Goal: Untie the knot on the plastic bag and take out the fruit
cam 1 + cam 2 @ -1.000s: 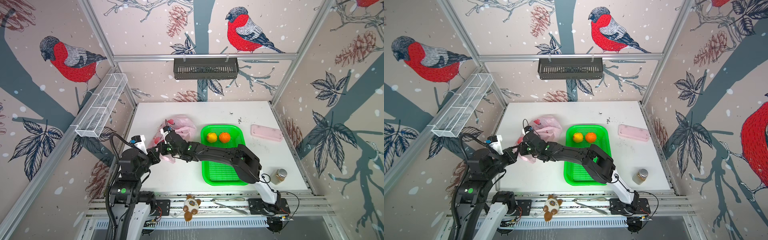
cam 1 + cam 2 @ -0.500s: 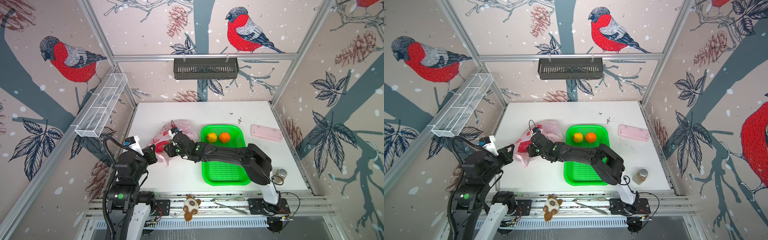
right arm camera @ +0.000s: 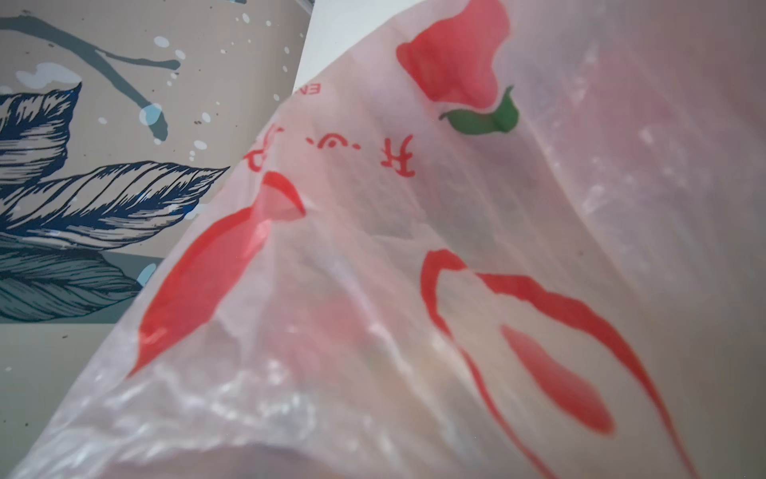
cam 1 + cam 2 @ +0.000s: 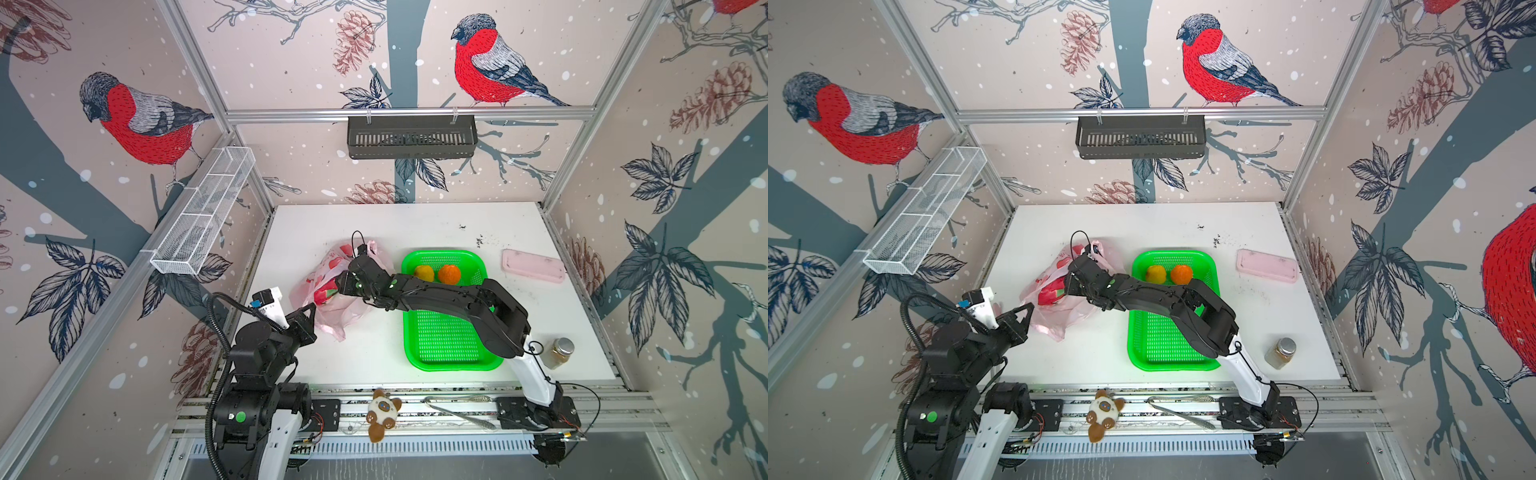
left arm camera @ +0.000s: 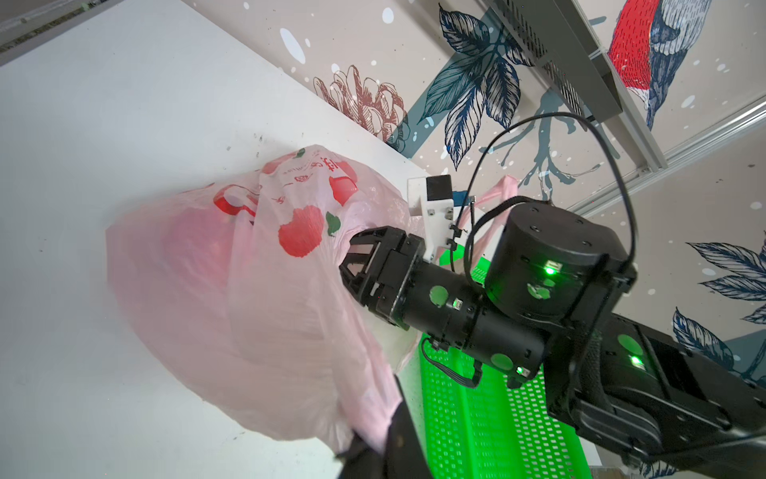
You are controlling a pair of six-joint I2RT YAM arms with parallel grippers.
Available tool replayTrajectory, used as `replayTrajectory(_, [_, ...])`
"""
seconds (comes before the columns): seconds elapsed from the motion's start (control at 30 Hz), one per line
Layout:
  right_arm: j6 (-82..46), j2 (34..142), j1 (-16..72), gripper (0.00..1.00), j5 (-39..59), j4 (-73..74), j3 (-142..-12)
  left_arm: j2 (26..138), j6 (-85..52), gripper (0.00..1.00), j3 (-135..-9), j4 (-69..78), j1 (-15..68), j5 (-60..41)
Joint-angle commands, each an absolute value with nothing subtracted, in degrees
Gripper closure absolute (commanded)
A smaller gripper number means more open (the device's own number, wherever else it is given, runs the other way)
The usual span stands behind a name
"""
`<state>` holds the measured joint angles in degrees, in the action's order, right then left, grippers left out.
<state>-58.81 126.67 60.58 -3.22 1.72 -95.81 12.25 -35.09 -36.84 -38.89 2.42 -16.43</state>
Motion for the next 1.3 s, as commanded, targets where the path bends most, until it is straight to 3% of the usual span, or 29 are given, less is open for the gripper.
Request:
replayTrajectory(0.0, [-65.1, 127.9, 60.0, 0.46, -4.4, 4.6, -96.1, 11.1, -35.2, 1.0, -36.2, -39.0, 2.4, -19.7])
replayTrajectory(0.33, [-73.0, 131.7, 59.4, 0.4, -4.9, 7.0, -98.7, 8.4, -34.9, 1.0, -33.3, -38.6, 2.4, -24.4])
replayTrajectory(1.27, [-82.3, 137.4, 59.3, 0.44, -5.7, 11.8, -101.6, 6.2, -32.8, 1.0, -33.0, -40.8, 2.4, -28.7])
